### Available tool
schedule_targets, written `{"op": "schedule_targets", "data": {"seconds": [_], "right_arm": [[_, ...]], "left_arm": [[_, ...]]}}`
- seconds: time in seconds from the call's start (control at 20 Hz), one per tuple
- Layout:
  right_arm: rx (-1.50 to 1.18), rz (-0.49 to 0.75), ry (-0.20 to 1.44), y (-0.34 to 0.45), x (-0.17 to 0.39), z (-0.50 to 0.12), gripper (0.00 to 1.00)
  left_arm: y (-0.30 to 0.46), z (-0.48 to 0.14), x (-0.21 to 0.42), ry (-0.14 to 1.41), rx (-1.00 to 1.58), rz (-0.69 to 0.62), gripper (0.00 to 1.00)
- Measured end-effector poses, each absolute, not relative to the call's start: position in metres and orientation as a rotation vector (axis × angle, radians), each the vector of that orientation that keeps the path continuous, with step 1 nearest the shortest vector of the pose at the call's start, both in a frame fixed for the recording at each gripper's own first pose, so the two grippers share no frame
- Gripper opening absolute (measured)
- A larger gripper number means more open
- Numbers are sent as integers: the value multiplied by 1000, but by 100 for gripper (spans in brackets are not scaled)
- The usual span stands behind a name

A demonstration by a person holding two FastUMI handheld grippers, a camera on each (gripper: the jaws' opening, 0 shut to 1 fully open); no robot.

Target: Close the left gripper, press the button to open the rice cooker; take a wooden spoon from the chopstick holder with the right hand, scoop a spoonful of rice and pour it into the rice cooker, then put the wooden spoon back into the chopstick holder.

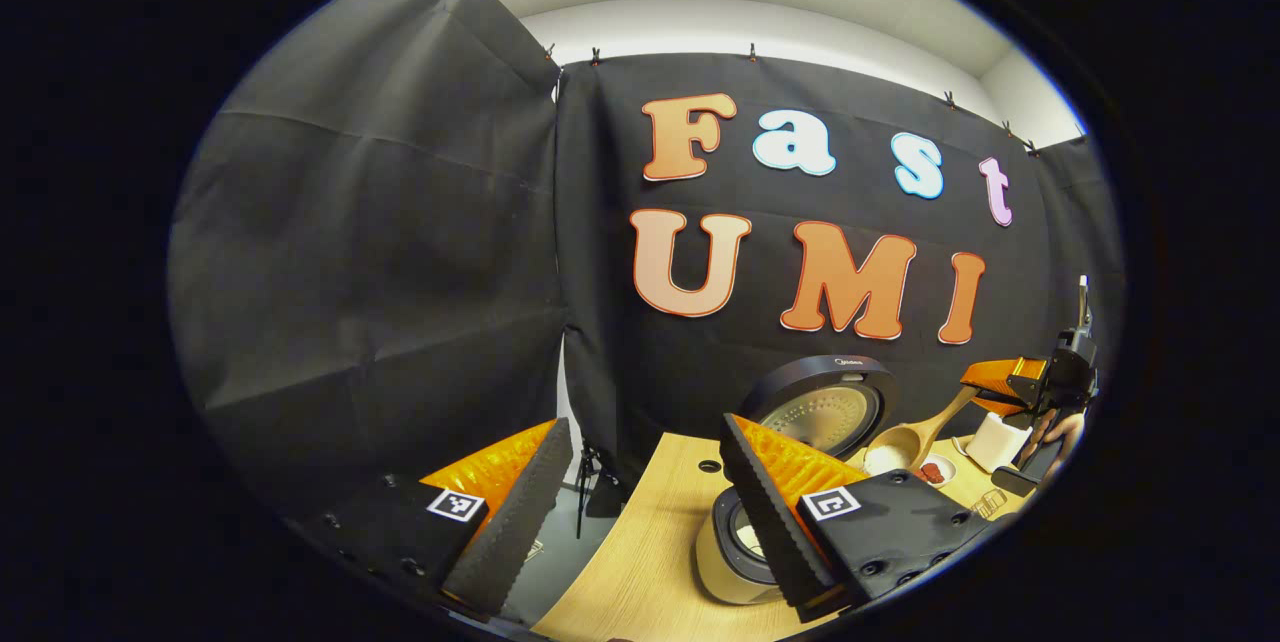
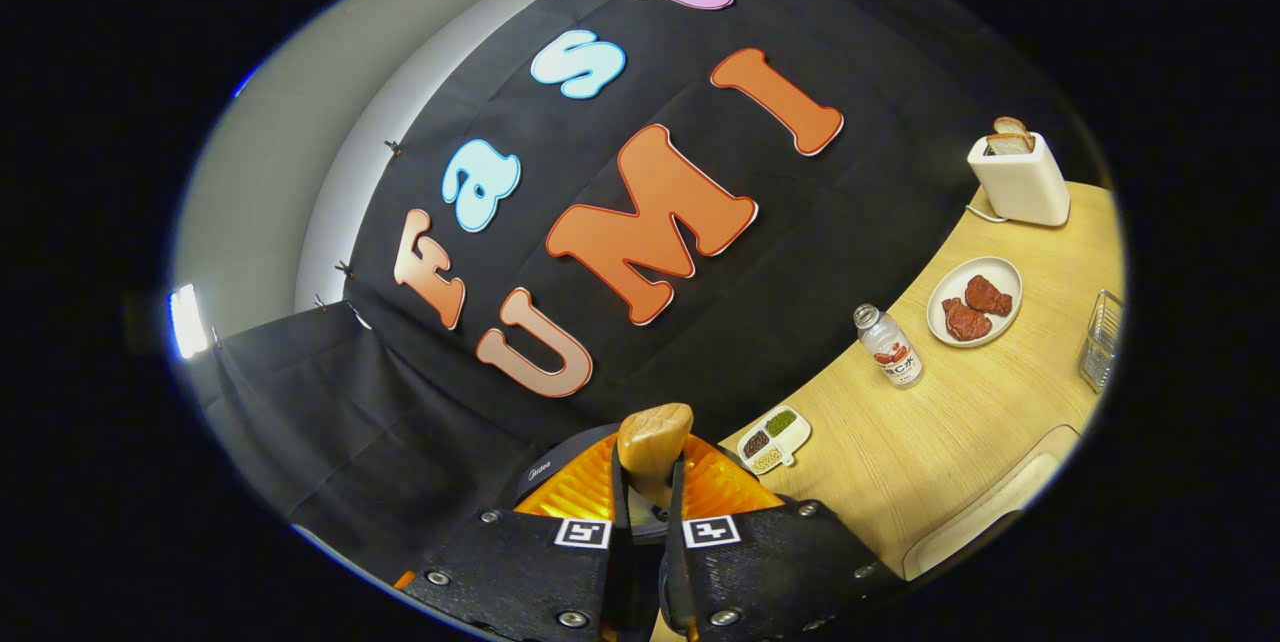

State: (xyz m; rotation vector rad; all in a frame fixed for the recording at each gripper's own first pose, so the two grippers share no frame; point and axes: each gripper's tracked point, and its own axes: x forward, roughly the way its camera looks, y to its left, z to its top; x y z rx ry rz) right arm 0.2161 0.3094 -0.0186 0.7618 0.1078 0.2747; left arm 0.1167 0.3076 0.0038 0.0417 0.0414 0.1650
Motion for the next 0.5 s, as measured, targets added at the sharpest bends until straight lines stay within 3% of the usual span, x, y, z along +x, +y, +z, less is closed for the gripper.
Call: {"op": "schedule_targets", "data": {"seconds": [0.5], "right_arm": [[652,329,71,330,207,-7,12]], "left_arm": [[309,3,116,41,41,168,97]]}}
